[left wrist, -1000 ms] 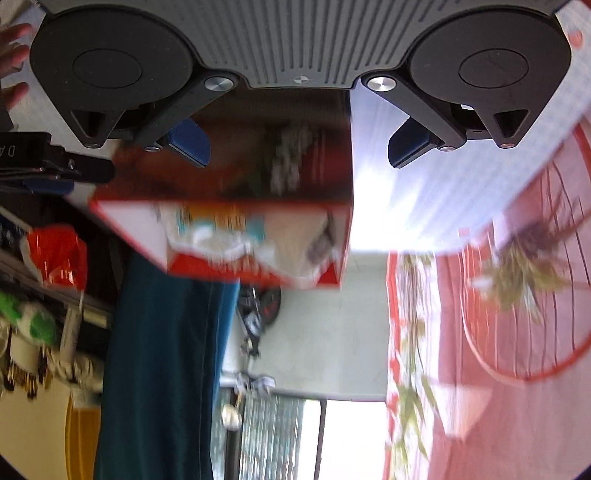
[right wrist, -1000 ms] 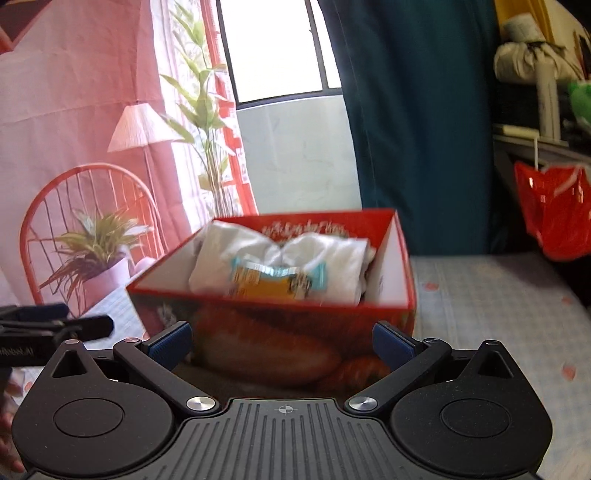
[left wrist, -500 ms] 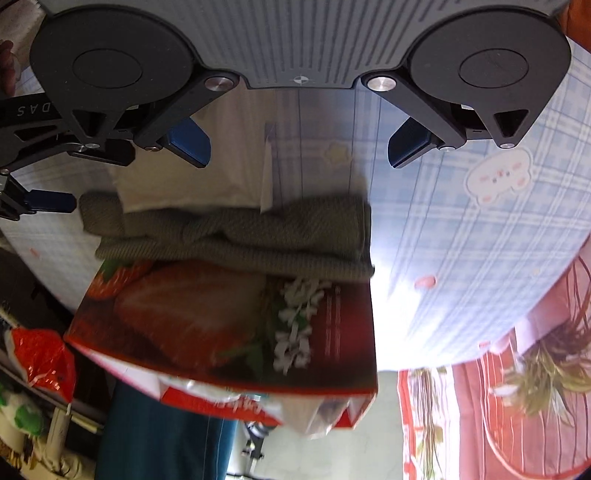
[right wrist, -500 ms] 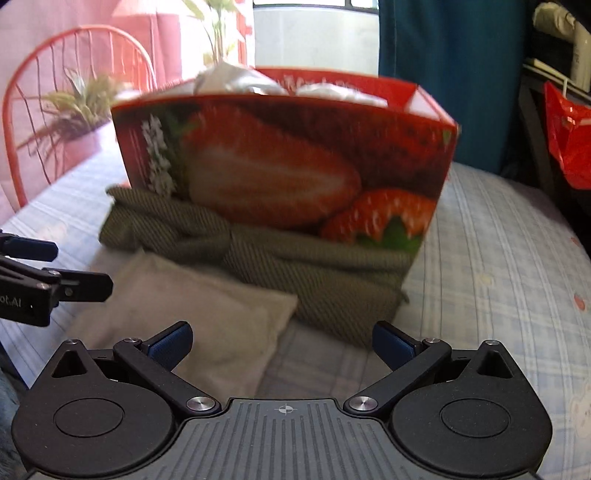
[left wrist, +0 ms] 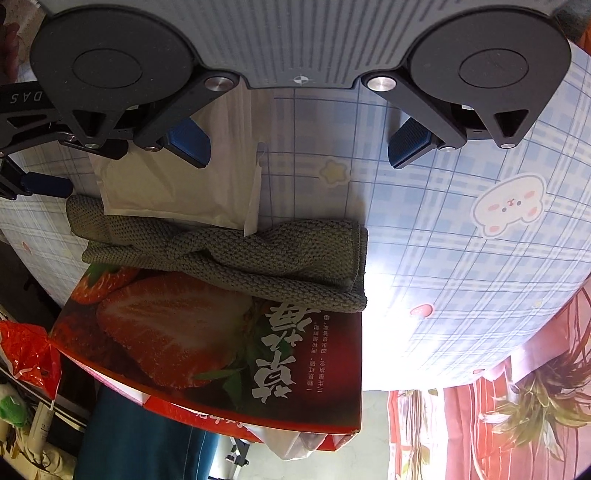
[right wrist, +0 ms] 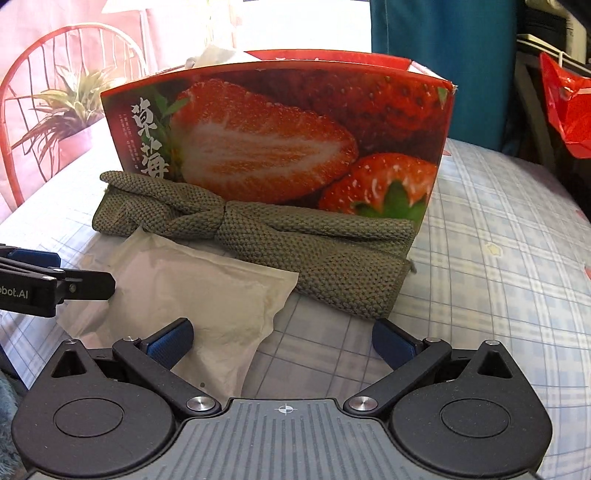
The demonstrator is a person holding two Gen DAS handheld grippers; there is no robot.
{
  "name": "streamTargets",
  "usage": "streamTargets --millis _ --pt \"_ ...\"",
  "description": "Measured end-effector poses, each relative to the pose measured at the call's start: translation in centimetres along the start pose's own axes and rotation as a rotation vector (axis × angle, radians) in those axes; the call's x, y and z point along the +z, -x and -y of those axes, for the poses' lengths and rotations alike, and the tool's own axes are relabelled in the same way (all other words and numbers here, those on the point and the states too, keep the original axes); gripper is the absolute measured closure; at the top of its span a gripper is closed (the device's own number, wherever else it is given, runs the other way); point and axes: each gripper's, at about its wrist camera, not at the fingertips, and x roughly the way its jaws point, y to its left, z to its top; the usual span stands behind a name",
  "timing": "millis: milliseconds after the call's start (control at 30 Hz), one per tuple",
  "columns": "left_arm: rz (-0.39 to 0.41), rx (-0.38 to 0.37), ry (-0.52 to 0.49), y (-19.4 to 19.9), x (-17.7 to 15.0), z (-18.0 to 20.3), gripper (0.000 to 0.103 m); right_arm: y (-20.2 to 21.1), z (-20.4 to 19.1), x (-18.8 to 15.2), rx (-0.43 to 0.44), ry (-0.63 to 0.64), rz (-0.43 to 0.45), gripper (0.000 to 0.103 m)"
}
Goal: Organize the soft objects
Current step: 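Withdraw both tools from the box toward the white paper pouch, then close the left tool on the white paper pouch and lift it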
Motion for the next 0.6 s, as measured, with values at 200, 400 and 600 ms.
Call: streamTargets --millis 200,400,600 --pt "-0.003 0.003 0.006 -0.28 0.23 0.10 0.000 0.20 0.07 -0.12 0.001 -0.001 0.005 0.000" --pt "-0.002 0.001 0.000 -0.45 0.33 0.13 0.000 0.25 0.04 -0.18 0.000 -0.003 0.010 0.000" --pt "-0.017 -0.011 -0.019 -0.58 0.58 0.08 0.000 0.23 0.03 -0.18 0.000 -0.001 0.010 0.000"
